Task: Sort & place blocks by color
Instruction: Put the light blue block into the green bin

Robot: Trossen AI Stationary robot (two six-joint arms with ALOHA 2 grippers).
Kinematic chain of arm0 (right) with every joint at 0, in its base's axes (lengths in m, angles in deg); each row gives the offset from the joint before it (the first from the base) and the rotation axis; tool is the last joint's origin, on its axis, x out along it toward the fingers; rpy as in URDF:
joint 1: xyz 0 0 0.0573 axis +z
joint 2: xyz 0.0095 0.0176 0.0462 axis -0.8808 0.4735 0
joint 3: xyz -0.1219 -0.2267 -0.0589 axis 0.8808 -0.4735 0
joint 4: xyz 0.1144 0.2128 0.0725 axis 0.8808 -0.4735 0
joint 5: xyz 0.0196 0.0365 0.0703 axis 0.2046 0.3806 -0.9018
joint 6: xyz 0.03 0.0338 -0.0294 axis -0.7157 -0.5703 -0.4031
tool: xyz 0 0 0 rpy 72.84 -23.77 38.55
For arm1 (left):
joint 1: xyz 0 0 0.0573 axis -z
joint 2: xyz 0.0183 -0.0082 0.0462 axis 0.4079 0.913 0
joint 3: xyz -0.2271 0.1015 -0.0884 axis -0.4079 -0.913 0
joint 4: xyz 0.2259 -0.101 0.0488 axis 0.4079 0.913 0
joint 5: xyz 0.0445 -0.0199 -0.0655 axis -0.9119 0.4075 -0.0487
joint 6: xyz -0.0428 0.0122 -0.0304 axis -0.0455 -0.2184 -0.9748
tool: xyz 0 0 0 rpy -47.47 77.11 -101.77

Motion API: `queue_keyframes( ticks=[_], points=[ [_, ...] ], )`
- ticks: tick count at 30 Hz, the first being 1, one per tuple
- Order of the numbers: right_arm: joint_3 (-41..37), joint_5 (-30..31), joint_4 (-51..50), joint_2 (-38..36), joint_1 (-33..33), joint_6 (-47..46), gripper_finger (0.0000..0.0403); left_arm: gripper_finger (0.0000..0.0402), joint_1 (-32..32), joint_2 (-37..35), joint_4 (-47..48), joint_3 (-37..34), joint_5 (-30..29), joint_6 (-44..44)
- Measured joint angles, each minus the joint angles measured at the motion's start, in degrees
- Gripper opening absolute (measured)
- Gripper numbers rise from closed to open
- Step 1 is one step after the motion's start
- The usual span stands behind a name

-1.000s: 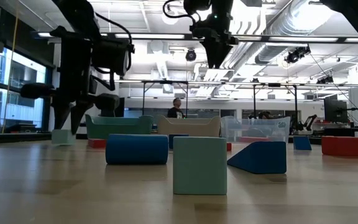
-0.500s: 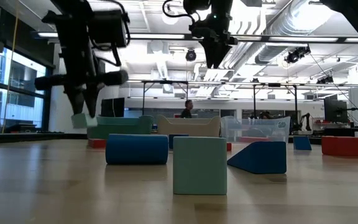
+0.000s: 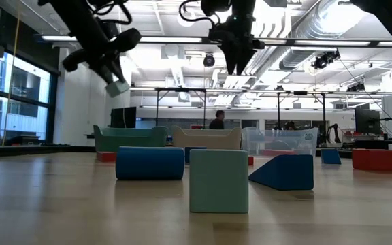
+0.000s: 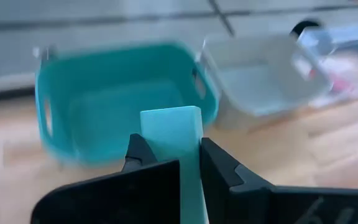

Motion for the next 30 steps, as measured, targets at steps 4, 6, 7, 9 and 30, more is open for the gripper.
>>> queue_keyframes(
  ticks=[4,6,7,9,30],
  points=[
    [0.0,-2.01,0.06,0.0,0.0,-0.94,0.0165,0.0,-5.95,-0.32,-7.79,0.02,3.17,12.23],
    [0.0,-2.43,0.06,0.0,0.0,-2.89,0.0165,0.0,-9.2,-0.12,-11.04,0.02,5.86,16.91],
    [0.0,-2.43,0.08,0.0,0.0,-3.97,0.0165,0.0,-10.85,0.22,-12.48,0.04,7.31,18.73],
    [0.0,-2.43,0.08,0.0,0.02,-5.92,0.0165,0.0,-14.19,0.87,-14.12,0.04,10.52,21.75],
    [0.0,-2.18,0.06,0.0,0.28,-15.82,0.0165,0.0,-27.08,19.73,-15.42,0.04,26.22,26.56]
  ],
)
